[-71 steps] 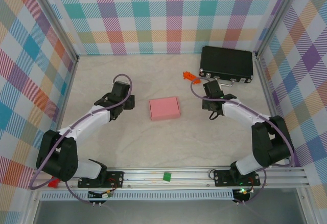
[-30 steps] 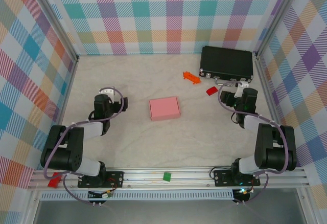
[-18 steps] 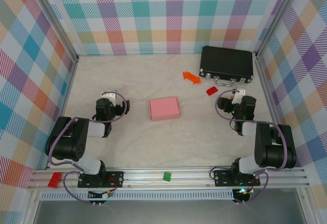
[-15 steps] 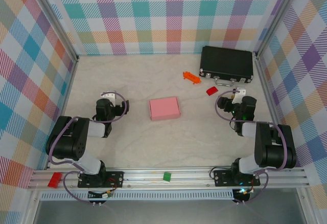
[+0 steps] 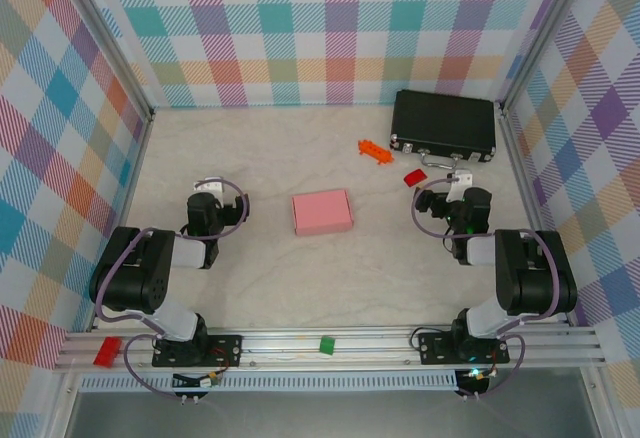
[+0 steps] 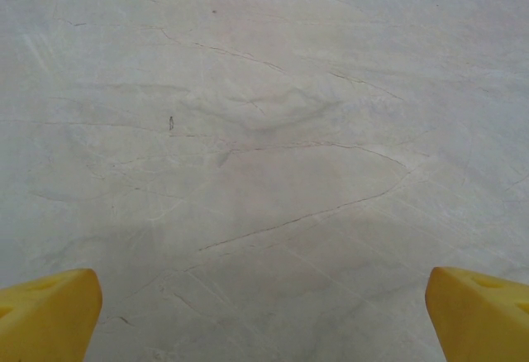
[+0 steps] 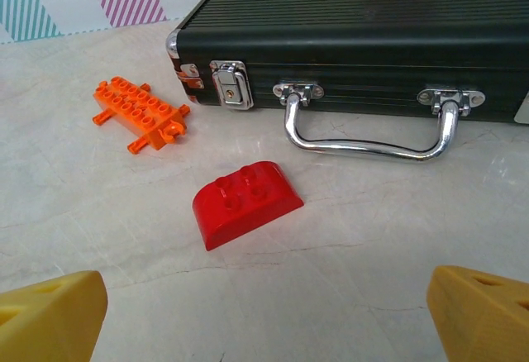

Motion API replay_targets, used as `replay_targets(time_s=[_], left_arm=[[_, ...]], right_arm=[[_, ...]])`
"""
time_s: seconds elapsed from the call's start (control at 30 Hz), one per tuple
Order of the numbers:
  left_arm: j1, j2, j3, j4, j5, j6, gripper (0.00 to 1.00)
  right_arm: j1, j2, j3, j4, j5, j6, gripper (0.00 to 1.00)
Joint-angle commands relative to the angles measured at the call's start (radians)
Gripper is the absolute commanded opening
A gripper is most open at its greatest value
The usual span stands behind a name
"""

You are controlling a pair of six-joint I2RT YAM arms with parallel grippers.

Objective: Fold the paper box

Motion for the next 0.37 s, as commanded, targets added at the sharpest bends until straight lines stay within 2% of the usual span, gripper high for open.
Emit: replay_targets(time_s=[0.0, 0.33], left_arm=[[0.012, 0.006, 0.012, 0.051, -0.014, -0.011, 1.00], [0.012, 0.004, 0.011, 0.052, -0.010, -0.011, 1.00]], right_arm=[[0.004, 0.003, 0.015, -0.007, 0.018, -0.018, 0.99], [0.004, 0.005, 0.017, -0.007, 0.018, -0.019, 0.99]])
